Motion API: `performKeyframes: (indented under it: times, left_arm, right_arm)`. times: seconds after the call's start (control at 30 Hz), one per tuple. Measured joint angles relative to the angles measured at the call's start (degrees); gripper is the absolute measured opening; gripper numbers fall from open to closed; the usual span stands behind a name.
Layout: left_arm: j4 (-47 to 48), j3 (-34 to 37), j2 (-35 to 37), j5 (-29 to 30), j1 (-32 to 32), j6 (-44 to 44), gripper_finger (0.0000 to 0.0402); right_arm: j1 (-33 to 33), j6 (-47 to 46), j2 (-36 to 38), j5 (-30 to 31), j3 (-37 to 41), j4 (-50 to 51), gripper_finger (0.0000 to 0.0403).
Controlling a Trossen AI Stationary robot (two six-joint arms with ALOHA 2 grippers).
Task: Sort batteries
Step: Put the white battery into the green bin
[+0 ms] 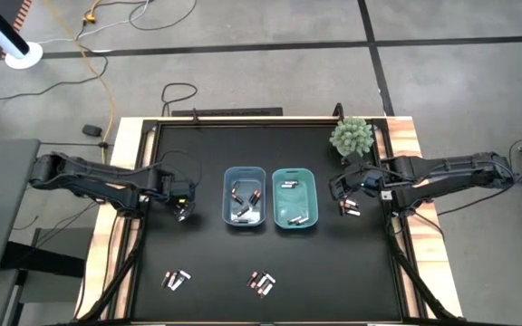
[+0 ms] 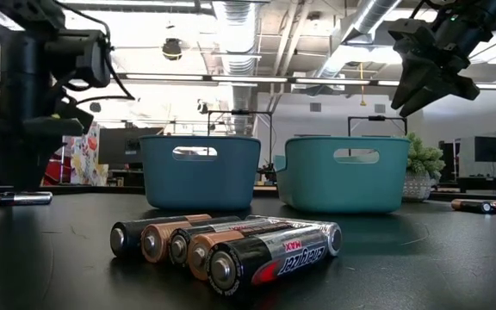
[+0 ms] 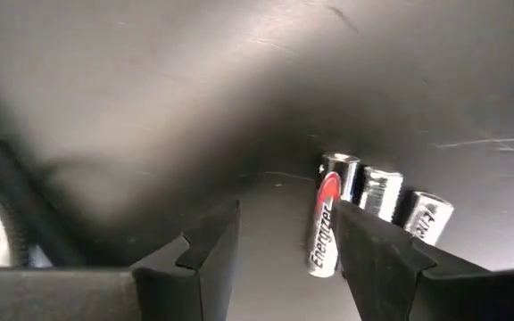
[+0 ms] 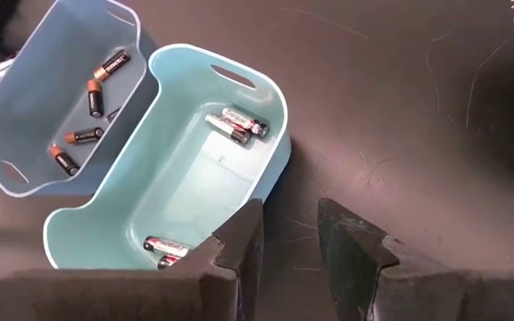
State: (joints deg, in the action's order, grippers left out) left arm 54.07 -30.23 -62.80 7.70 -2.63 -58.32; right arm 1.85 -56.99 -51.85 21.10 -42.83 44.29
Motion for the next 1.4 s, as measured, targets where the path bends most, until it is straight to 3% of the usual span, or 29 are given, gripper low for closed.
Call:
performKeyframes:
  times: [0.5,1.0,1.2,1.4]
  left_arm:
    - [-4.62,5.10,0.00,-1.39,0.00,-1.17,0.0167]
    - [-2.69,5.07,0.02,-0.67,-0.02,4.09,0.0038]
    - [-1.35,0.65,1.41,2.52,-0.07,5.52,0.0038]
    - [-1.38,-9.59,2.46,6.29,-2.54,13.54,0.0038]
  right_arm:
    - [0.02,-0.11,0.02,0.00,0.00,0.00,0.0127]
    - [0.00,0.04,0.00,0.00,0.00,0.07,0.0127]
    - [0.01,0.02,0.00,0.00,0.00,0.07,0.0127]
    - [0.02,0.02,0.00,0.00,0.00,-0.12,0.0127]
